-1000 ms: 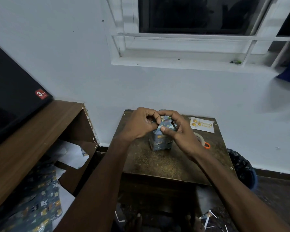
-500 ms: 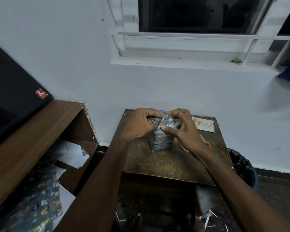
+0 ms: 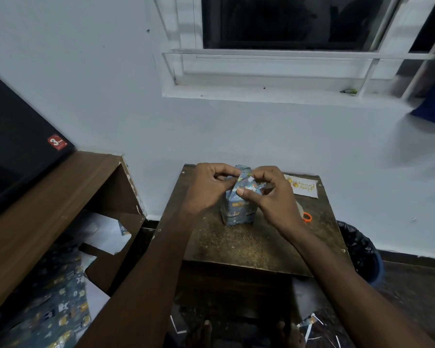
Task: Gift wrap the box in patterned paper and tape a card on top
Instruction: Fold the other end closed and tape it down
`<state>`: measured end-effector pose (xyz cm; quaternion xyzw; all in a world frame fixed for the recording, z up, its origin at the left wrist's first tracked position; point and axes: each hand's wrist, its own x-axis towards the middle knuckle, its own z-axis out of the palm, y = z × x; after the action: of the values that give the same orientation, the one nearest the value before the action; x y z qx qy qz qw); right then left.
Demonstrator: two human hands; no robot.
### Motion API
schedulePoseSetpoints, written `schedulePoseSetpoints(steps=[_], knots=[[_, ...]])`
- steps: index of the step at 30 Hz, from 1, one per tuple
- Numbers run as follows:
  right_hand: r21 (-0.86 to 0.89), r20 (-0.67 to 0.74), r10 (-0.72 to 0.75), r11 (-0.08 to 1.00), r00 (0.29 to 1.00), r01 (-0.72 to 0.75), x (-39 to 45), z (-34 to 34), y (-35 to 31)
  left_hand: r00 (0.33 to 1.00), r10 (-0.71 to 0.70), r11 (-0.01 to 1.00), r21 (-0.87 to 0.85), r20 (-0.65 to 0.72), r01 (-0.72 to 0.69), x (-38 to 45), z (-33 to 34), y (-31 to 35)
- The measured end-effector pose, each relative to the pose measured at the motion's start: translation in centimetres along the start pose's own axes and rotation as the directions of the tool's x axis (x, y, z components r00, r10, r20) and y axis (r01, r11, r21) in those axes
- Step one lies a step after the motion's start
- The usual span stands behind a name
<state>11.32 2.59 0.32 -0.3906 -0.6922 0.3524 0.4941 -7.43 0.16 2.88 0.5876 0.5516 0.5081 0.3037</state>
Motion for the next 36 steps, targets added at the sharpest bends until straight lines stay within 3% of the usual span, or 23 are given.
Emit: schedulePoseSetpoints(steps=[11, 19, 26, 36], knots=[[-0.050, -0.015, -0.033, 0.998, 0.999, 0.032, -0.3, 0.3, 0.1, 0.998, 0.008, 0.999, -0.034, -0.063, -0.010, -0.6, 0.8, 0.7], [-0.006, -0.105, 0.041, 0.999, 0.994, -0.042, -0.4, 1.0, 0.1, 0.975, -0.027, 0.991, -0.120, 0.223, 0.055, 0.2, -1.4, -0.3], [0.013, -0.109, 0.066, 0.998, 0.992, -0.065, -0.5, 1.2, -0.2, 0.938, -0.050, 0.958, -0.249, 0.344, 0.142, -0.3, -2.2, -0.8], [-0.005, -0.145, -0.013, 1.000, 0.989, 0.012, -1.0, 1.6, -0.2, 0.972, -0.026, 0.994, -0.095, 0.232, 0.049, -1.1, -1.4, -0.2]])
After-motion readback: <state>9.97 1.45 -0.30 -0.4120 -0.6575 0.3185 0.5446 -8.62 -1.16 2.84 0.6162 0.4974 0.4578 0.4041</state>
